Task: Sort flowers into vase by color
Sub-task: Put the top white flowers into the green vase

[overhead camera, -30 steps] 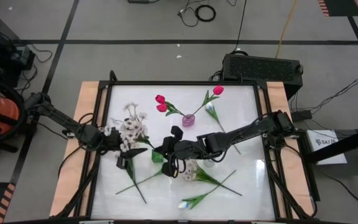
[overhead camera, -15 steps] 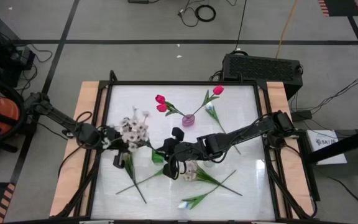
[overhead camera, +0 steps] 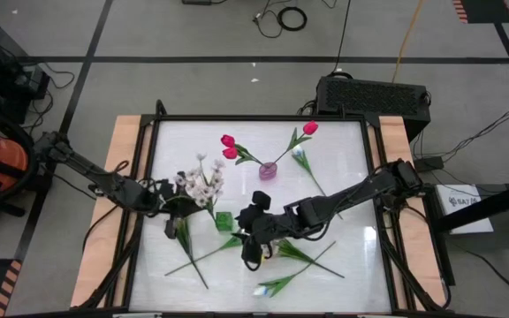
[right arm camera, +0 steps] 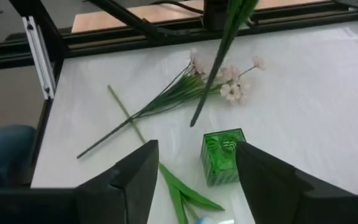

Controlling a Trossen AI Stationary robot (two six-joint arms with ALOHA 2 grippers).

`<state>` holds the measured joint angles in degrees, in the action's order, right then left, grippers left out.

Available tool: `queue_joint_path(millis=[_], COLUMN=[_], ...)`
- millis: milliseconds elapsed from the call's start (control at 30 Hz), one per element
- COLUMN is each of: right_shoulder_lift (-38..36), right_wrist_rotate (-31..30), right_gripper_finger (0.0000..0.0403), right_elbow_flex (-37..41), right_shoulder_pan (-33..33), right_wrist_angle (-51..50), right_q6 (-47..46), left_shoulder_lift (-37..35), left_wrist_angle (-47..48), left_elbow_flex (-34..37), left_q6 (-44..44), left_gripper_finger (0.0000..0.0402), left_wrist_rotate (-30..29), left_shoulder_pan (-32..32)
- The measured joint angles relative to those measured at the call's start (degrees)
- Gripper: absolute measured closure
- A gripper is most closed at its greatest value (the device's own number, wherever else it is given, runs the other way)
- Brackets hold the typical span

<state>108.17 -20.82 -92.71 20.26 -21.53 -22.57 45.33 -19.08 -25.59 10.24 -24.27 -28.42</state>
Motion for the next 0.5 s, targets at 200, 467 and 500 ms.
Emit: queue_joint_path(millis=[200, 467, 500], right_shoulder_lift=[-1.0, -1.6, -1.6], right_wrist_rotate=[-0.1, -0.2, -0.2], right_gripper_finger=[0.0199, 0.0204, 0.0204], right_elbow_flex=[0.0, 0.0, 0.0], right_shoulder_pan=[1.1, 1.2, 1.2], right_wrist_angle=[-0.5, -1.1, -1.1], right_q6=[-0.6, -0.4, -0.4], left_shoulder_lift=[1.5, 3.8, 4.0], left_wrist_angle=[0.0, -4.1, -4.7], left_elbow_flex=[2.6, 2.7, 2.7], left_q6=[0.0, -2.7, -3.7], left_gripper_finger=[0.0392, 0.0393, 0.0393], left_wrist_rotate=[-3.5, -6.0, -6.1], left_shoulder_pan=[0.0, 0.0, 0.0])
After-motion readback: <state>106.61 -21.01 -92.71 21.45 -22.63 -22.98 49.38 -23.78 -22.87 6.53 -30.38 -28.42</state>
